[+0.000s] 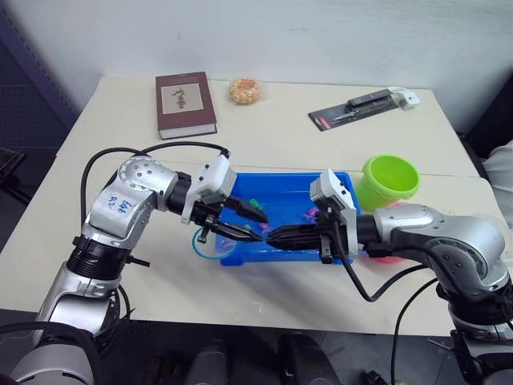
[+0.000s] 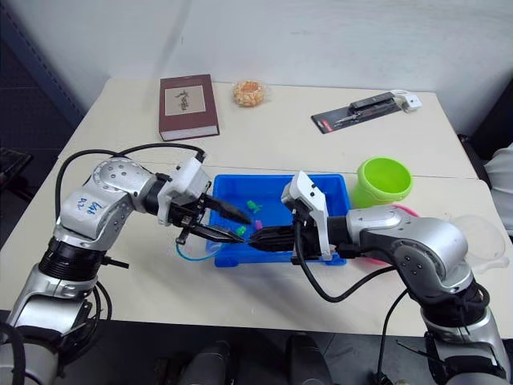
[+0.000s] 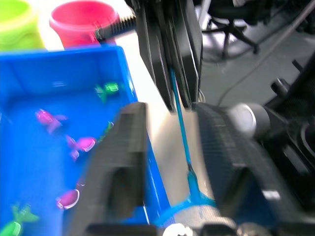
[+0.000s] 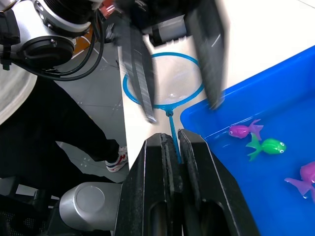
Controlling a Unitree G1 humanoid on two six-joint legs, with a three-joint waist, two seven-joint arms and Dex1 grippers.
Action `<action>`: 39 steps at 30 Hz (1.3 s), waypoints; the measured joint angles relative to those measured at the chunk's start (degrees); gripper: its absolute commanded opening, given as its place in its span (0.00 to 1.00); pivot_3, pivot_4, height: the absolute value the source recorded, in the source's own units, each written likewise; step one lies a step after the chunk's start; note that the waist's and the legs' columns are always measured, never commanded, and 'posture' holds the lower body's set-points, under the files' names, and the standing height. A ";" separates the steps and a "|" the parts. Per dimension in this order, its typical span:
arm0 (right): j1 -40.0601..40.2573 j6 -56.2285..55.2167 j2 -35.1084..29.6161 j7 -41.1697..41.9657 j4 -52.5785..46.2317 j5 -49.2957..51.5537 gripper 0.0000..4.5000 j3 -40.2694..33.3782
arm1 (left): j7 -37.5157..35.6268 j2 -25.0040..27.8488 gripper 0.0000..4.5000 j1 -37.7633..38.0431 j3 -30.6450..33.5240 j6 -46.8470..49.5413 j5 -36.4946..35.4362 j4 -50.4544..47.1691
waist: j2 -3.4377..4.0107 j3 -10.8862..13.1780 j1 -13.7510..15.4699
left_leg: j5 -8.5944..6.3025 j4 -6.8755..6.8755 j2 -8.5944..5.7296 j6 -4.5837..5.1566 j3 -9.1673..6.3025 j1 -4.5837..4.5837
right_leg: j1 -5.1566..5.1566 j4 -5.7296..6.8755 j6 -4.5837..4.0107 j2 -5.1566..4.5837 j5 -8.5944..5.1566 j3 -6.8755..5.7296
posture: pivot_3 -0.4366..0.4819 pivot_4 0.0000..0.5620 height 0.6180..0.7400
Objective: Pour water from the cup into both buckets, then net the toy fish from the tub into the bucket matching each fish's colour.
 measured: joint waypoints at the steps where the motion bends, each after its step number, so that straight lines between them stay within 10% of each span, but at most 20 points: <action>1: 0.03 -0.04 -0.24 0.22 -0.22 0.00 0.00 -0.06 | 0.05 0.02 0.85 0.33 0.80 0.05 -0.66 -0.44 | 0.00 0.00 -0.01 | 0.00 0.00 0.00 0.00 0.00 0.00 | 0.00 0.01 0.00 0.00 0.00 0.00 | 0.48 0.27 1.00; 3: 0.50 -0.17 -0.74 1.00 -0.91 0.26 0.00 -0.92 | 0.31 0.15 0.99 1.00 3.08 0.56 -2.76 -0.97 | 0.00 0.00 0.01 | 0.00 0.01 0.01 0.00 -0.01 0.00 | 0.00 0.01 0.00 0.00 0.00 0.00 | 0.48 0.27 1.00; 15: 14.30 -7.62 -15.33 5.95 1.39 -3.55 0.00 -19.87 | 13.44 3.96 0.99 5.93 26.88 2.39 -11.24 3.95 | 0.01 -0.01 0.12 | 0.02 0.00 -0.14 0.10 0.02 0.07 | 0.14 -0.04 0.08 -0.07 0.04 -0.01 | 0.48 0.27 1.00; 39: 19.22 -20.09 -21.78 -4.75 -5.84 -35.29 0.00 -10.49 | 11.77 3.78 0.99 27.88 24.08 -13.16 -3.84 7.46 | 0.02 -0.01 0.18 | 0.10 -0.12 -0.17 0.08 0.05 0.13 | 0.08 0.00 0.09 -0.15 0.05 0.08 | 0.48 0.27 1.00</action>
